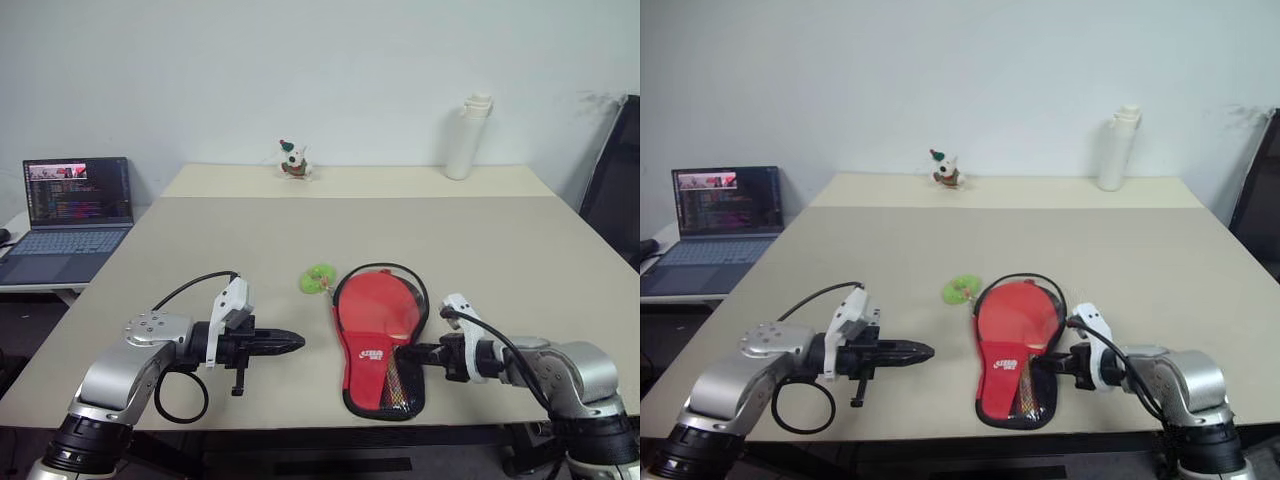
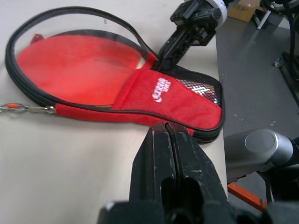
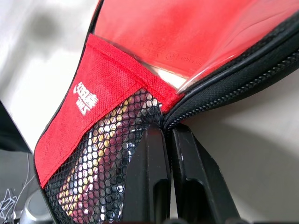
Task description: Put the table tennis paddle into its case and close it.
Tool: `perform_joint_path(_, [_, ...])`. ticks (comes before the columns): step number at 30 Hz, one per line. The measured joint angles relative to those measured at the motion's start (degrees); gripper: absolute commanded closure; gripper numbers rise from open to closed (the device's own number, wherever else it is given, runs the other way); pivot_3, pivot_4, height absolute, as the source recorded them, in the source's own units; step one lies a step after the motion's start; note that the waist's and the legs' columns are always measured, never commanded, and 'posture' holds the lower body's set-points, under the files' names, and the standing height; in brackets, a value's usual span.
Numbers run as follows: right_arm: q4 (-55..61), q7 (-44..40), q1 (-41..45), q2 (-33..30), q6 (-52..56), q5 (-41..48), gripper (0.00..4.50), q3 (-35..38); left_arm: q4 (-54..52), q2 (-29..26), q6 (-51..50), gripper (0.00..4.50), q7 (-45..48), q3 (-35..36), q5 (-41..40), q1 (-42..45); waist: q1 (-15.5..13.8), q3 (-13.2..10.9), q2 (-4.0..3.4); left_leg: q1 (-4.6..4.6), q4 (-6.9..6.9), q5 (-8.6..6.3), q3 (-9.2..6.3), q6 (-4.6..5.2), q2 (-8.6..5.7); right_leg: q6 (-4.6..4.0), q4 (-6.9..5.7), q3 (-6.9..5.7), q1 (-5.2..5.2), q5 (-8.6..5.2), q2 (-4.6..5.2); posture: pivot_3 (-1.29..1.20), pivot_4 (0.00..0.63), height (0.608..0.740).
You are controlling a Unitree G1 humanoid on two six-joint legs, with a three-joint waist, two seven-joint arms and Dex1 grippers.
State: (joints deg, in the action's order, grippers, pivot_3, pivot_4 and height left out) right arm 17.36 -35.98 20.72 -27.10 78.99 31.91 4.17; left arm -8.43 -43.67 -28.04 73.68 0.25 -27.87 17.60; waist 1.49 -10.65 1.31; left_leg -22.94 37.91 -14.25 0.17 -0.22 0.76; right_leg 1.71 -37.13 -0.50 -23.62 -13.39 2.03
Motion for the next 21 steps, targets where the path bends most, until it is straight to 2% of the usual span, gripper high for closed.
perform_joint_path(7, [-0.29, -0.49, -0.24, -4.18, 0.15, 1.48, 4.48, 0.23, 0.76, 0.00, 1.00, 4.50, 0.76, -0.06, 0.13, 0.00, -0.13, 0.00, 0.00, -0.02, 0.00, 0.00, -0.02, 0.00, -0.03, 0.01, 0.05, -0.01, 0.03, 0.00, 0.02, 0.00, 0.150, 0.740])
perform_joint_path(18, [-2.55, 0.20, 1.08, -4.23, -0.39, 2.63, 4.48, -0.83, 1.79, 0.01, 2.20, 4.50, 0.70, -0.97, 0.31, -0.02, -0.08, 0.00, 0.00, 0.00, 0.03, 0.00, 0.00, 0.00, -0.01, 0.01, 0.03, 0.00, 0.03, 0.00, 0.01, 0.00, 0.150, 0.740])
perform_joint_path(21, [-2.38, 1.52, 0.53, -4.16, -0.31, 2.89, 3.69, -0.36, 2.04, 0.01, 2.33, 4.50, 0.60, -1.01, 0.33, -0.02, -0.09, 0.00, 0.01, 0.00, 0.03, 0.00, -0.01, 0.00, -0.02, 0.02, 0.04, 0.00, 0.04, 0.00, 0.01, 0.00, 0.150, 0.740])
